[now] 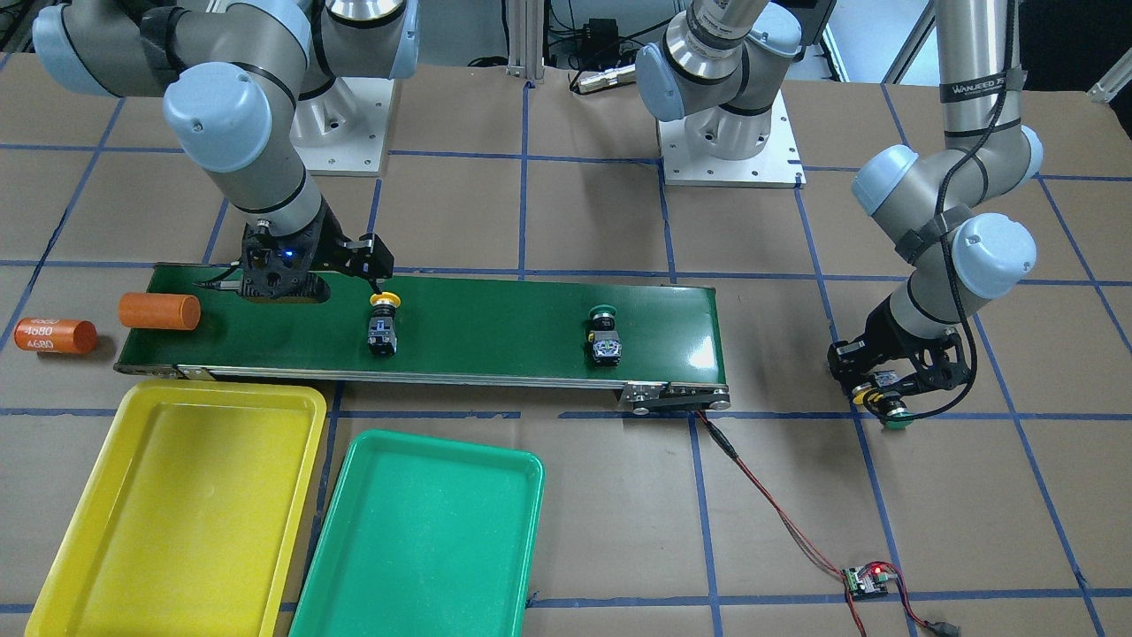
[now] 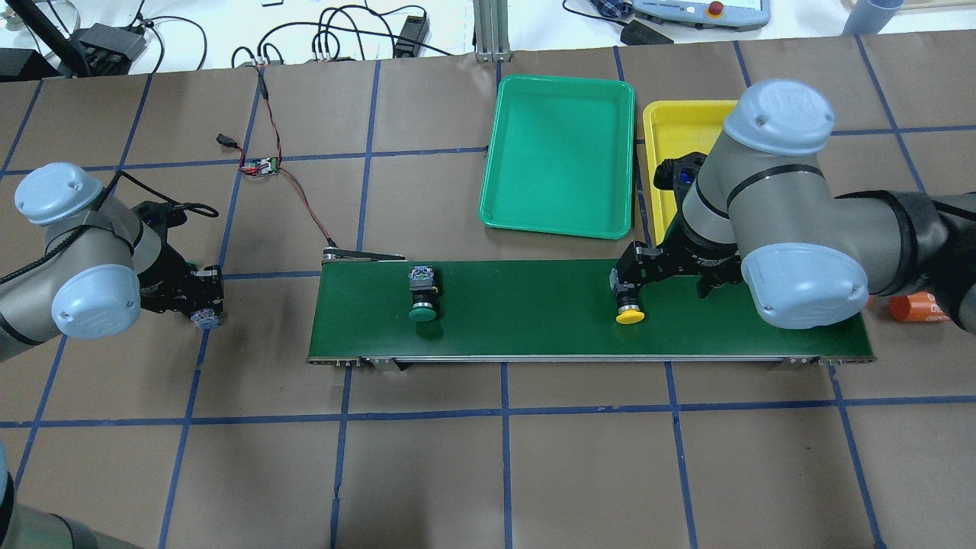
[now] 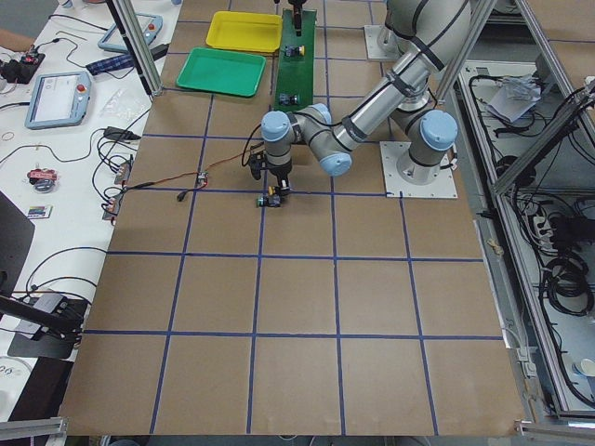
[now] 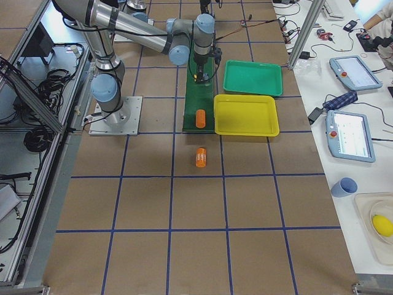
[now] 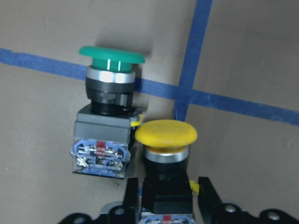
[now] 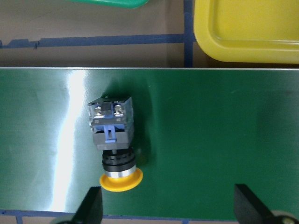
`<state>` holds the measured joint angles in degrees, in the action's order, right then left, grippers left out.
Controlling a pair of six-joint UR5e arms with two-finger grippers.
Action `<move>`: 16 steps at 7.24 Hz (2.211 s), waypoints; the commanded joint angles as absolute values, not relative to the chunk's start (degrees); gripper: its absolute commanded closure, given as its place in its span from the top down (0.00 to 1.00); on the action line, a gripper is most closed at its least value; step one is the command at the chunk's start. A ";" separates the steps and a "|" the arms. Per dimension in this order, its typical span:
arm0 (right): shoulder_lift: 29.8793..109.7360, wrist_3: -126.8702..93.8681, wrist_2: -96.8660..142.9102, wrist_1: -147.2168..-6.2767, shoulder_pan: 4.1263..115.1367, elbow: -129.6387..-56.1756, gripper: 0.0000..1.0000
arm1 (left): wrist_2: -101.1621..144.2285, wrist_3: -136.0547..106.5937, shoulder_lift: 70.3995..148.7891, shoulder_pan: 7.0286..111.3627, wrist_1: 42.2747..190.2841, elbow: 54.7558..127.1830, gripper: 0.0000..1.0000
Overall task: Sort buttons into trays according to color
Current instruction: 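Move left gripper to yellow button while right grasps belt's yellow button, then grasp yellow button with left gripper while right carries button to yellow tray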
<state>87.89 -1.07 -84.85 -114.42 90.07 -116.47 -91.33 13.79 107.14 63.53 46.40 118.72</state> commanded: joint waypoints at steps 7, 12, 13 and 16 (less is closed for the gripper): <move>81.84 -3.52 -88.83 -120.13 91.41 -116.37 0.78 | -90.45 8.88 95.37 83.10 67.41 108.10 0.00; 81.39 -2.02 -91.49 -120.50 90.88 -115.58 0.28 | -90.09 9.75 97.56 89.65 66.27 110.83 0.00; 81.30 -1.93 -92.36 -119.63 90.88 -114.01 0.26 | -89.91 10.02 98.17 89.82 66.36 111.00 0.00; 75.45 1.22 -96.13 -111.49 90.01 -100.09 0.29 | -87.10 9.49 98.79 89.82 65.40 113.20 0.00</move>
<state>79.08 -0.46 -94.01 -116.03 90.58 -107.43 -87.75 9.69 98.69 89.81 65.91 112.33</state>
